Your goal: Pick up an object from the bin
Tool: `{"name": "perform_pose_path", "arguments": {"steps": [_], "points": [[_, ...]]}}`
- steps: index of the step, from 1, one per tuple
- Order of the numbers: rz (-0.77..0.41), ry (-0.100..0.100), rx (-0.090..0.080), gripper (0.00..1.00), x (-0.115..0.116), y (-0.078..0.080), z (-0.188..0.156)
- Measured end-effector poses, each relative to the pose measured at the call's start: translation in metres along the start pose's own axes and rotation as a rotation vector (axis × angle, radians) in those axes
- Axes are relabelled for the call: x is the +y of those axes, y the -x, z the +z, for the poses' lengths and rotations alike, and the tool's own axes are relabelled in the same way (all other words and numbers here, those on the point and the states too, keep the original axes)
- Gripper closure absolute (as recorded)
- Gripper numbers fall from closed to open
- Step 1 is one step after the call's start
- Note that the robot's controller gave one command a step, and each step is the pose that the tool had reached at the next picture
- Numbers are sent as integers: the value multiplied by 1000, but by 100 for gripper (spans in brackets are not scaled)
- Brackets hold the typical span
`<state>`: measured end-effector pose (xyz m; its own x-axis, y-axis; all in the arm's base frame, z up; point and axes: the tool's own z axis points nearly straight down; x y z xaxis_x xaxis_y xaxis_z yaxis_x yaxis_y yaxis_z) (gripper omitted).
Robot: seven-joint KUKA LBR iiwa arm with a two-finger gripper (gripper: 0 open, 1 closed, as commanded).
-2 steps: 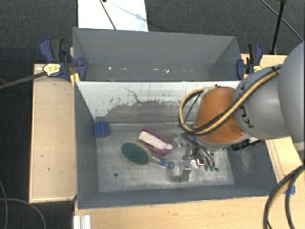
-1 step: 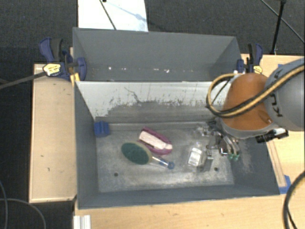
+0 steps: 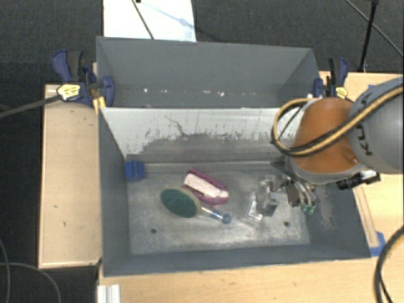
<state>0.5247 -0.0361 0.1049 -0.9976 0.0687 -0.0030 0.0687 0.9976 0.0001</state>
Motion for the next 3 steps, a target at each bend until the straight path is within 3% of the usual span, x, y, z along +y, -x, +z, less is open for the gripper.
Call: {"name": "perform_pose_path", "arguments": {"steps": [1,2,3], "points": [[238,3,0,100,72,17,35],[309,-4,0,100,-26,8,17],[491,4,-2,100,41,36,-31]]}}
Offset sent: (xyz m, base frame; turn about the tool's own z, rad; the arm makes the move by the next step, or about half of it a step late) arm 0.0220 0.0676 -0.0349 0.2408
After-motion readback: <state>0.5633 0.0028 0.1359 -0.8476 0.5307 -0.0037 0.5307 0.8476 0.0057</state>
